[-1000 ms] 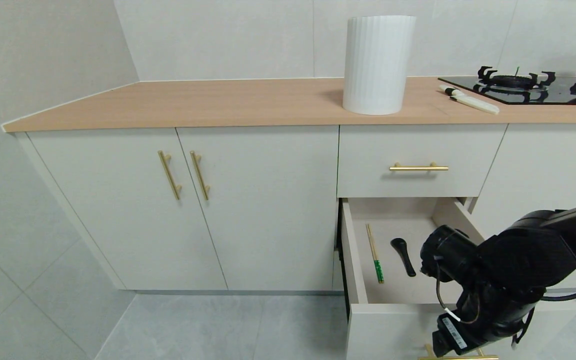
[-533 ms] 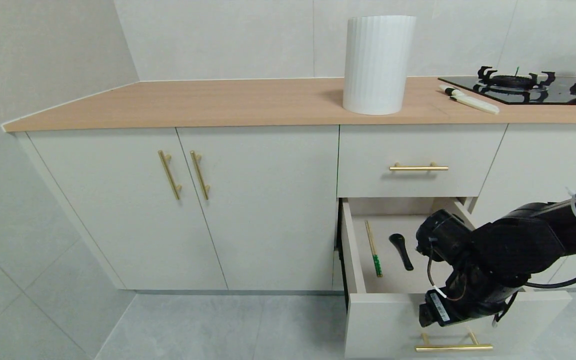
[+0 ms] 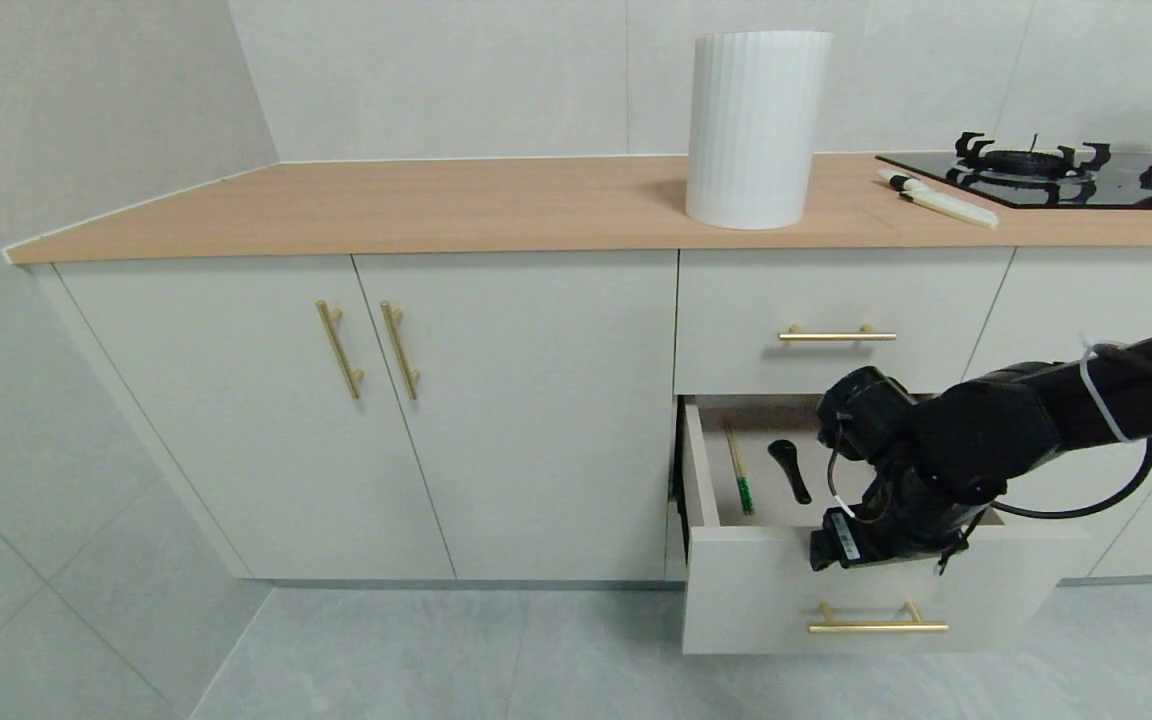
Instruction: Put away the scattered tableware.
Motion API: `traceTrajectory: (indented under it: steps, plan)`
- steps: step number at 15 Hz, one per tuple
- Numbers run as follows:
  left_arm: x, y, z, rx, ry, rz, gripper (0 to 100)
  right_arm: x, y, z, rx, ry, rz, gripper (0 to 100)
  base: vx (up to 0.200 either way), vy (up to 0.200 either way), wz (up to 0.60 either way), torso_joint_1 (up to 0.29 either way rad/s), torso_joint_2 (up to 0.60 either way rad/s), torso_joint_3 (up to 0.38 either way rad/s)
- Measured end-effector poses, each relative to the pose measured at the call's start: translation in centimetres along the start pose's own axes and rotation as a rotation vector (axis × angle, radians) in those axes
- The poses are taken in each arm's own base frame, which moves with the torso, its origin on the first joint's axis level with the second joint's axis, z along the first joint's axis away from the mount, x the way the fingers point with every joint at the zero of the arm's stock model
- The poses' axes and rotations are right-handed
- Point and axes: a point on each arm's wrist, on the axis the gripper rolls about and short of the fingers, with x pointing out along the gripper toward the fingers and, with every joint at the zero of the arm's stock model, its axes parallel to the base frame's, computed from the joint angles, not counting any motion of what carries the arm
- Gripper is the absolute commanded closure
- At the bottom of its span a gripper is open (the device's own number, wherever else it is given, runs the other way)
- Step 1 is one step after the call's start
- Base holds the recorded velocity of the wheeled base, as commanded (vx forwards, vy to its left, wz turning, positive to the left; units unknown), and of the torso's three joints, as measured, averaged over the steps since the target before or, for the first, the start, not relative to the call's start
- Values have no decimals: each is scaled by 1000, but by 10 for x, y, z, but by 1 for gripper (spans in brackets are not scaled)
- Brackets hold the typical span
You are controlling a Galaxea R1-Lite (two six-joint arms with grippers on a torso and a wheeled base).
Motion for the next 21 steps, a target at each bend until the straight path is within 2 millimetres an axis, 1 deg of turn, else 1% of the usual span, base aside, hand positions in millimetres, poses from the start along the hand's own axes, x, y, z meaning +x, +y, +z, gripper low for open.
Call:
traceTrajectory:
  steps: [2,4,8,11,14,21]
  plan:
    - [0,0,0,0,0,0,0,7,0,15,21,-22,0,0,0,0,0,0,0,0]
    - [0,0,0,0,-1,0,0,13,-3,26,47,-40,-3,0,0,0,0,0,0,0]
    - [0,0,0,0,0,0,0,26,-10,43,104,-125,9,0,0,0,0,0,0,0]
    - [0,0,0,0,0,0,0,38,-14,51,139,-181,14,0,0,0,0,0,0,0]
    - [0,0,0,0,0,0,0,49,-16,55,160,-217,17,0,0,0,0,0,0,0]
    - [0,0,0,0,-1,0,0,74,-22,69,234,-366,26,0,0,0,0,0,0,0]
